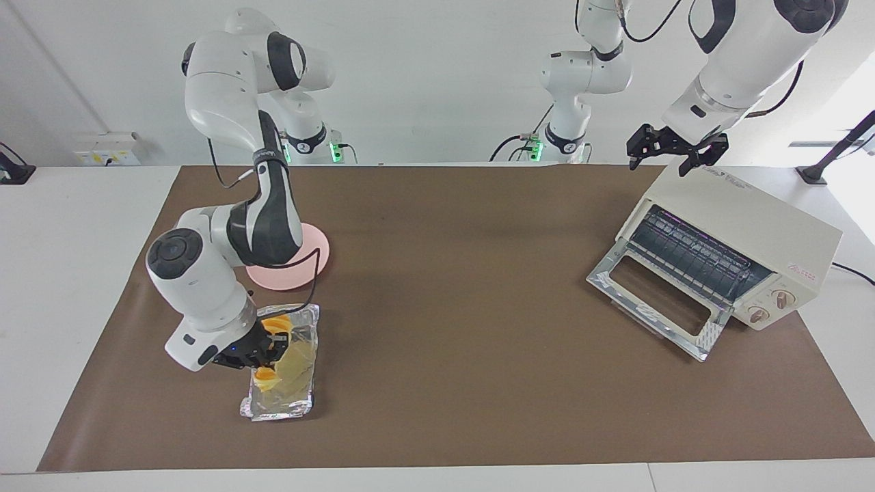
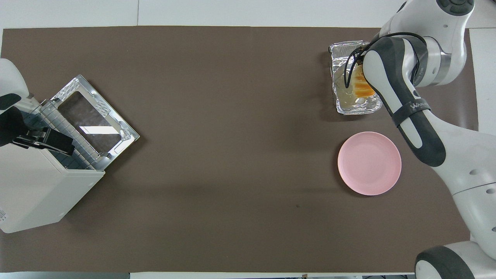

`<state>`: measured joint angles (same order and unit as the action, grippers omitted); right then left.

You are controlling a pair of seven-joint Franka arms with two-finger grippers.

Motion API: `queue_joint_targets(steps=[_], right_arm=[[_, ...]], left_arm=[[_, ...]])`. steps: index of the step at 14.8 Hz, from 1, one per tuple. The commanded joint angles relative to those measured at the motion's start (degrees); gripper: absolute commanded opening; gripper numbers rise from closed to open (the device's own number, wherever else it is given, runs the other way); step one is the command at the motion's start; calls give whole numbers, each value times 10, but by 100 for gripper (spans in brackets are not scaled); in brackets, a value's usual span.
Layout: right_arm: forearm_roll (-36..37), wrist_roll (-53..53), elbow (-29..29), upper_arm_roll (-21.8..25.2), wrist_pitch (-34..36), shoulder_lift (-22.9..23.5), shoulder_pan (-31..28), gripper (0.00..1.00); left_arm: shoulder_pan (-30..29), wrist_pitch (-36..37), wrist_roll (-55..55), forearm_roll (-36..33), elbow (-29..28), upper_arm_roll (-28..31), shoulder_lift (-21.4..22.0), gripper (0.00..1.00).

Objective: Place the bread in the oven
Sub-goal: 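Carry the bread with the right gripper and lower it into the foil tray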

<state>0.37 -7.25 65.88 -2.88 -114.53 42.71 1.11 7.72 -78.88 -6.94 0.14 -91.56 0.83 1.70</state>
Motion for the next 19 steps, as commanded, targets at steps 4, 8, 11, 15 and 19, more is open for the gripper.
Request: queue_joint_targets(steps=[4,8,11,15,19], right_arm=[[0,6,-63,2,22,40,14,0],[-2,1,-42,2,-6,31,12,0],[-7,0,-1,2,-37,18,9,0],[-10,5,3,2,-32,12,13,100],[-10,4,3,2,-25,10,11,100]], left_arm=[[-9,-4,3,6,-3,-5,8,100],[-8,-4,3,6,-3,-5,8,100],[-9,-4,3,6,-3,-5,8,100],[-9,-4,3,6,-3,-5,8,100],[-9,-4,3,6,-3,-5,8,100]])
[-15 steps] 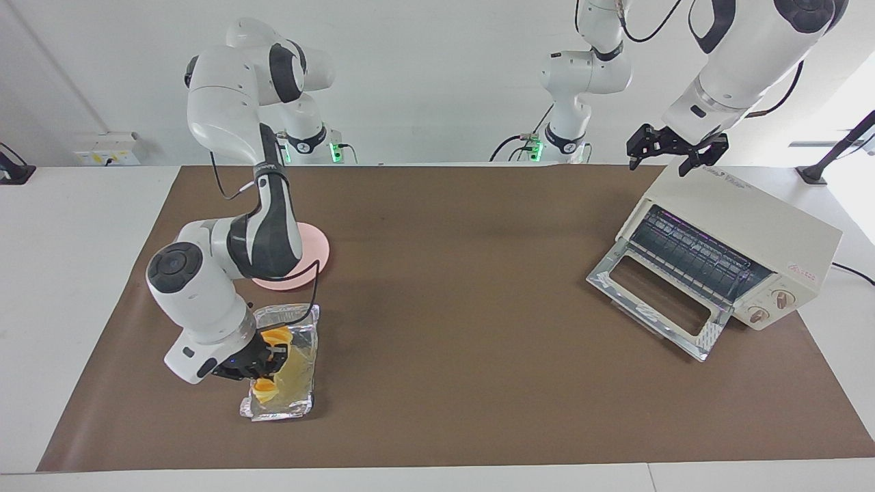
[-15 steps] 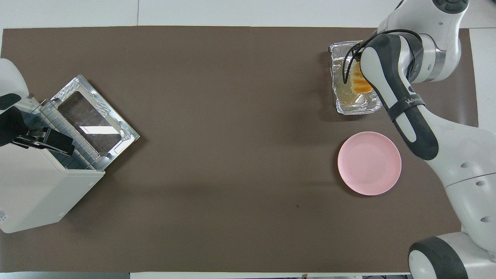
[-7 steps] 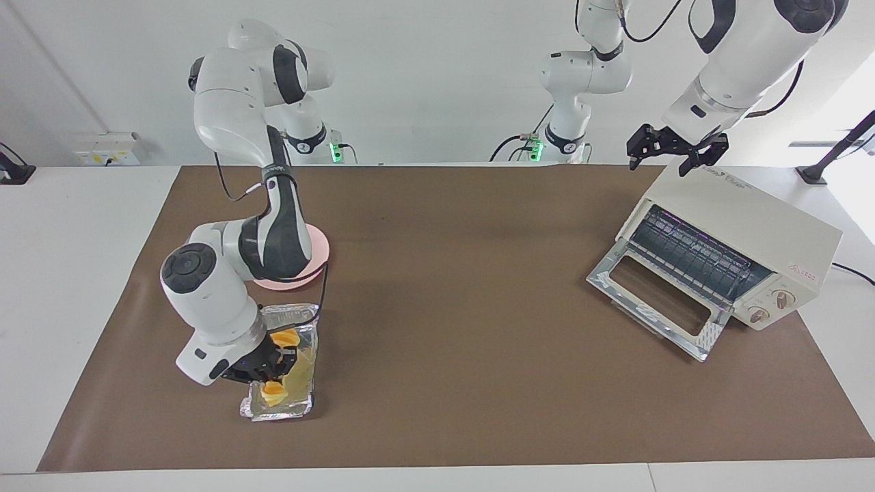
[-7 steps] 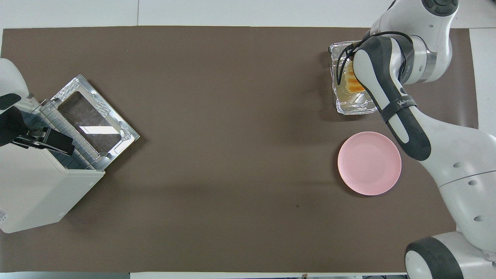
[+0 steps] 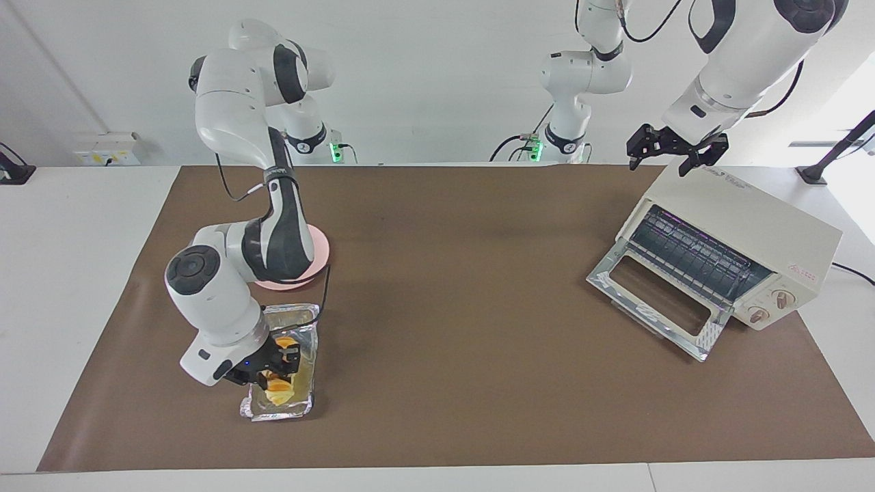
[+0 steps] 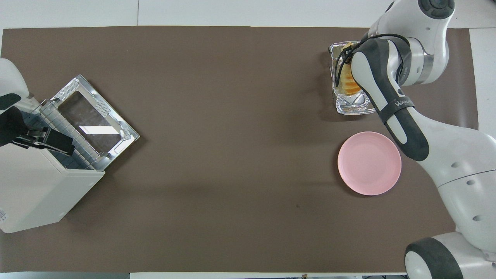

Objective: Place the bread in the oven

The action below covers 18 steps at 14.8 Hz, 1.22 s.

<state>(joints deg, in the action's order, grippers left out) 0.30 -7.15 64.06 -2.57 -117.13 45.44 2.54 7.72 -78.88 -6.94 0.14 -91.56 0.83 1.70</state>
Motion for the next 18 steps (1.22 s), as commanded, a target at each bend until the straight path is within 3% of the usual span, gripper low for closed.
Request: queue_joint_targets(steps=[1,11,15,17,18], right_arm=[[-8,3,21,-2,1,-19,-4,100],[10,-65,36,2,3,-25,-40,100],[9,-66,119,2,-60,-54,-50,100],[9,-66,153,2,-82,-65,-53,95],[9,-69,170,2,-96,-70,-53,84]], left_arm=[[-9,-4,3,6,-3,-5,8,100],[-9,-4,3,6,-3,-6,8,100],[-9,-4,3,6,-3,-5,8,100],[-9,-4,3,6,-3,-5,8,100],[-9,-4,3,6,-3,-5,8,100]])
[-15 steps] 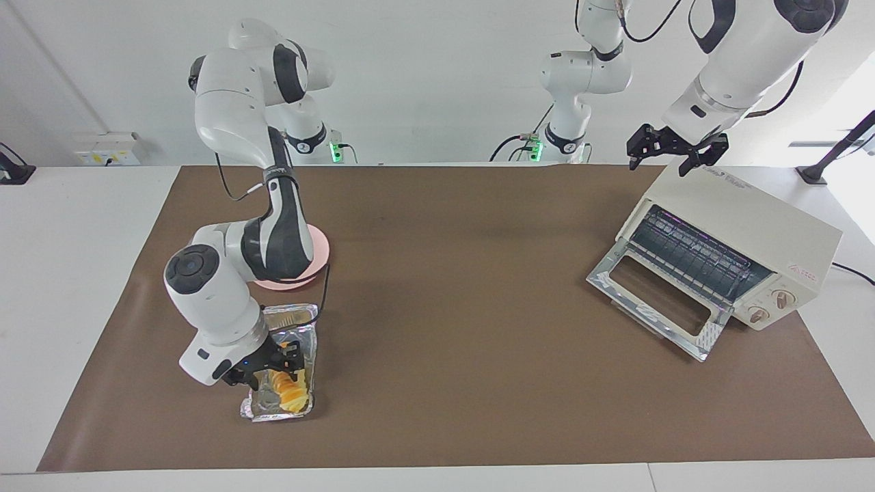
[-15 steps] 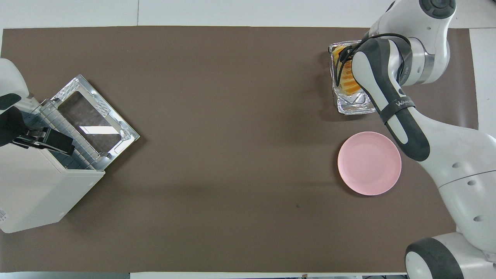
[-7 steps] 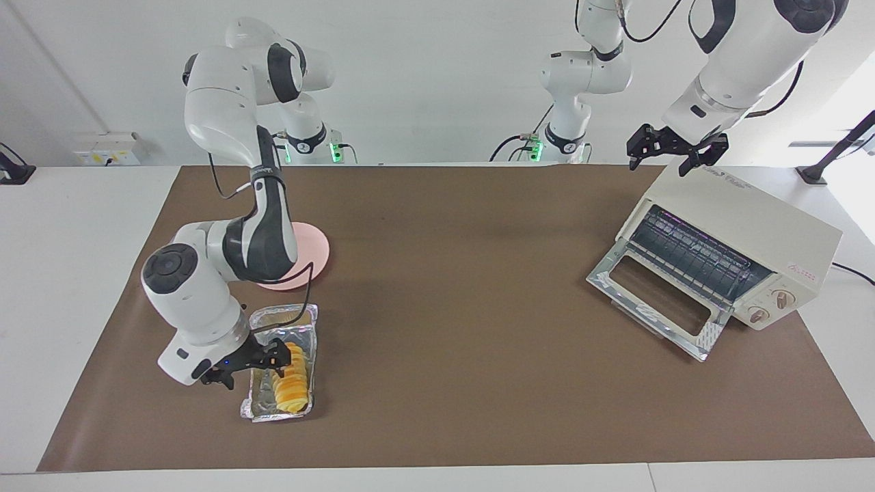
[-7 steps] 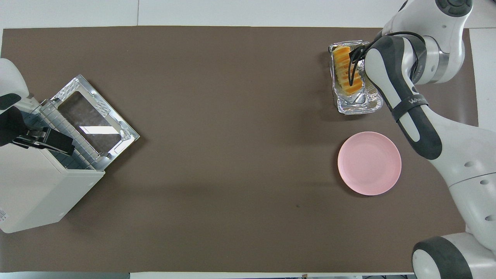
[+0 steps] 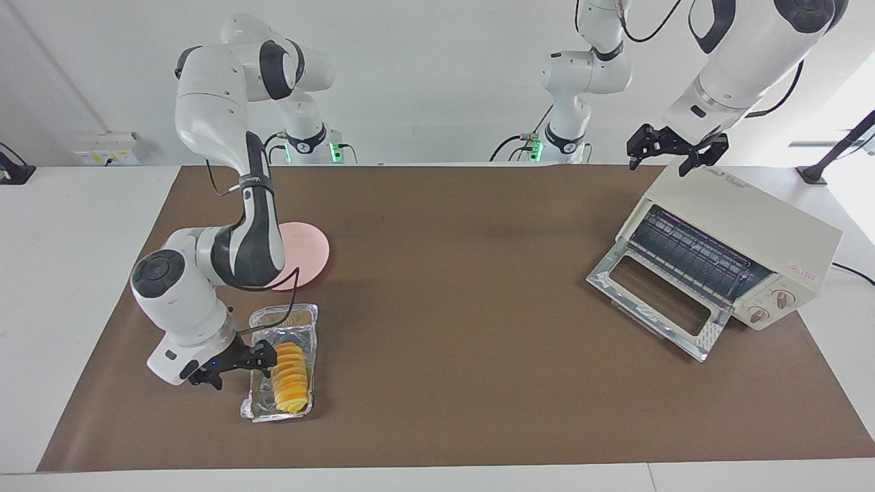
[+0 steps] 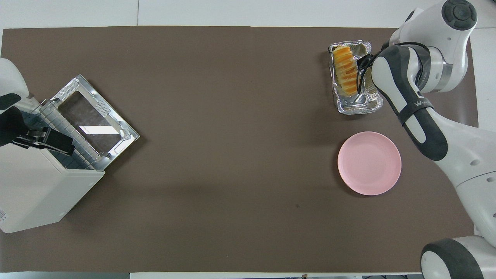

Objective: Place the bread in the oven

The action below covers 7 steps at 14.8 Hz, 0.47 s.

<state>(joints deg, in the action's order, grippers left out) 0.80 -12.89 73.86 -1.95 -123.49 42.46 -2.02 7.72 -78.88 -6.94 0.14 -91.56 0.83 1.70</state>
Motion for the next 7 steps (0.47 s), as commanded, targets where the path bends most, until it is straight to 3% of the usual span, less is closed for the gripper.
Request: queue_joint_targets(steps=[1,2,3,7], right_arm=[[4,-13,81,-4,-42,-43,-7,64],[3,-11,82,-5,-43,-44,-7,27],[2,-7,81,-5,-42,-44,-7,0],[-2,5,81,-5,-42,-45,-1,0]], left_arm=[[-9,-4,3,6,-3,-5,8,100],[-9,-4,3,6,-3,-5,8,100],[-9,-4,3,6,-3,-5,8,100],[-8,-4,3,6,-3,-5,8,100]])
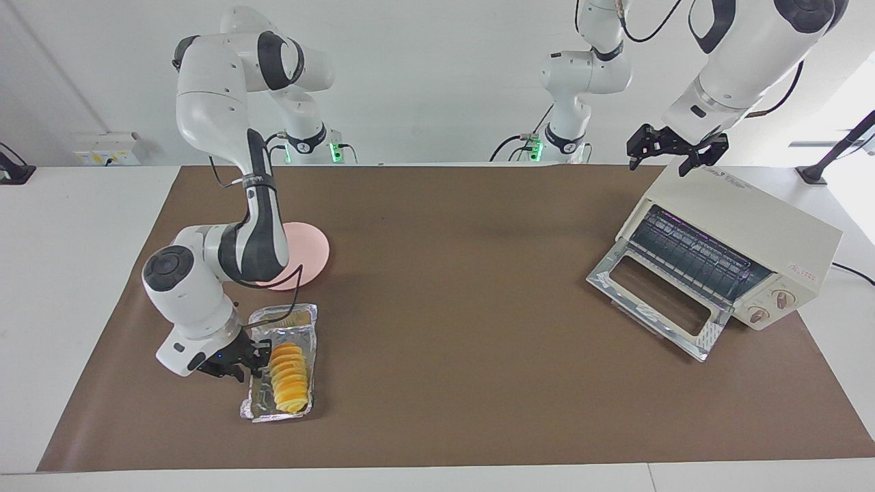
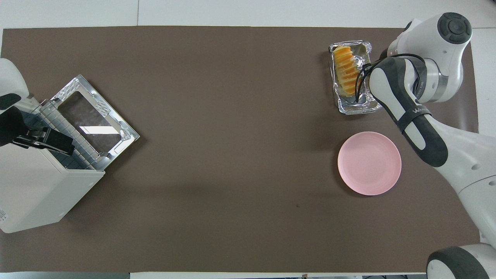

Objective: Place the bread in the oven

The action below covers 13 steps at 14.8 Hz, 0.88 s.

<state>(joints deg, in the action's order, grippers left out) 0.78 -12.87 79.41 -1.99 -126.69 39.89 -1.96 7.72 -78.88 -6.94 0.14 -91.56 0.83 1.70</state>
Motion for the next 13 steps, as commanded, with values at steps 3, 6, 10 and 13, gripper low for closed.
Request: queue_joint_targets(steps=[3,6,10,13], right_arm=[[-2,4,23,-6,-9,-20,-1,0],[-2,5,20,-7,6,-31,1,0],[-9,47,-30,-13,109,-55,25,0],[-41,148,-56,-21,193,-85,84,0]], left_arm=[[-9,-4,3,6,-3,-5,8,100],[-8,-4,3,6,-3,-5,8,100],[-9,-4,3,6,-4,-5,8,100],[-9,-4,3,6,-4,-5,8,100]])
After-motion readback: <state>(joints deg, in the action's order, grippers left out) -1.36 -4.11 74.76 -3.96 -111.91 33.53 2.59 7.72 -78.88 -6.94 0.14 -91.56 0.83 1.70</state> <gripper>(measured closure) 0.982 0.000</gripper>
